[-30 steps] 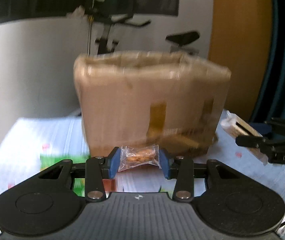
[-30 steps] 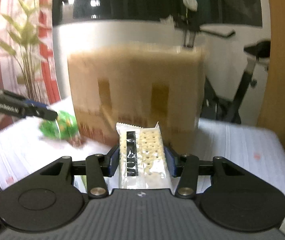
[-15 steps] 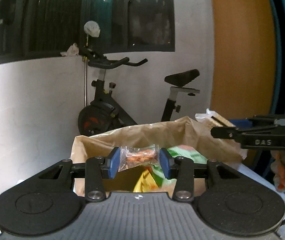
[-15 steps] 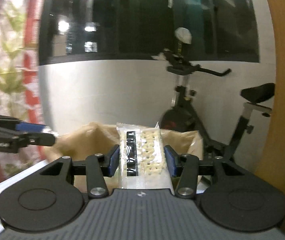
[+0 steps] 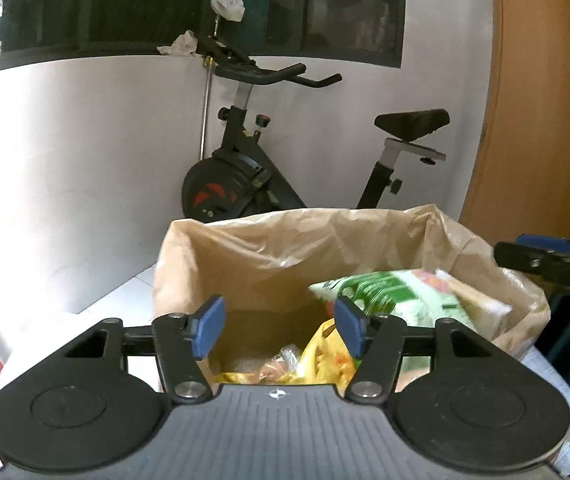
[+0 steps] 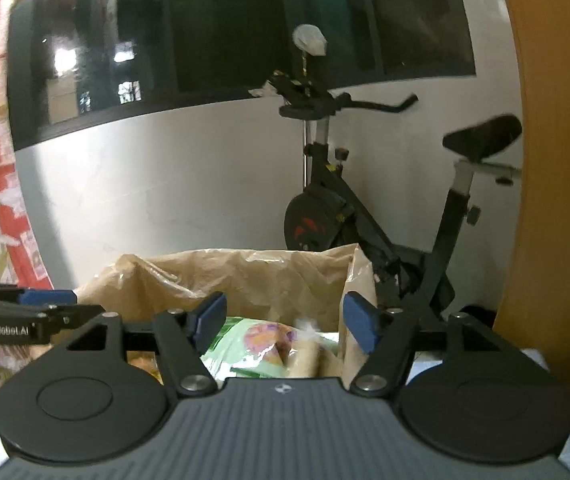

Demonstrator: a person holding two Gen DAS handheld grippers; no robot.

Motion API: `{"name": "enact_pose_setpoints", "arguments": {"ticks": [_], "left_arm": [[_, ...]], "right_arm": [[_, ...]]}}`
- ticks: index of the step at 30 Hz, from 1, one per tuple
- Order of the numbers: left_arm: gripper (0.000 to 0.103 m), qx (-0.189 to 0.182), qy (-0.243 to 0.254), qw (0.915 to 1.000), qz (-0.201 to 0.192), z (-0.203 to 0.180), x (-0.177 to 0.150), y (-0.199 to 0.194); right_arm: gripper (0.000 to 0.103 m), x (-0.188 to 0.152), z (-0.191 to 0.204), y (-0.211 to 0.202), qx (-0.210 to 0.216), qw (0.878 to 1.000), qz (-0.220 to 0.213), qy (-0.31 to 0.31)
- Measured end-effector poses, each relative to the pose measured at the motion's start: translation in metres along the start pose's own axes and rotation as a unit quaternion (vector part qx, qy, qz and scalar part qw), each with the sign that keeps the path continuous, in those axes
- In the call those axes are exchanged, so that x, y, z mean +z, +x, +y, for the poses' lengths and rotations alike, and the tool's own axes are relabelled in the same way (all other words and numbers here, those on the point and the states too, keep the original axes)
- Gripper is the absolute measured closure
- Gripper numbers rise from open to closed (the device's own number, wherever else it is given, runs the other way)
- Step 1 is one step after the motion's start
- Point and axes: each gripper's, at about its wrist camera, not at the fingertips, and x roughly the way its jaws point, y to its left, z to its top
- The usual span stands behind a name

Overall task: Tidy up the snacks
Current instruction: 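Drop the jerky packet into the box with the left tool while the right tool drops the crackers, then move both open tools back toward the remaining snacks beside the box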

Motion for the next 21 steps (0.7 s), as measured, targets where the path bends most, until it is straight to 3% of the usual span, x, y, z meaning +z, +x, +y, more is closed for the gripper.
{"name": "enact_pose_setpoints", "arguments": {"ticks": [10, 21], "left_arm": [[0.04, -0.015, -0.012, 0.9997, -0.013, 0.009, -0.014, -0.032], [0.04, -0.025, -0.014, 0.9996, 0.001, 0.011, -0.045, -0.058]], "right_arm": [[0.035, -0.023, 0.005, -0.036, 0.015, 1.0, 0.002, -0.024], [0.035, -0.059, 0.018, -0.069, 0.031, 0.999, 0.001, -0.032]]}}
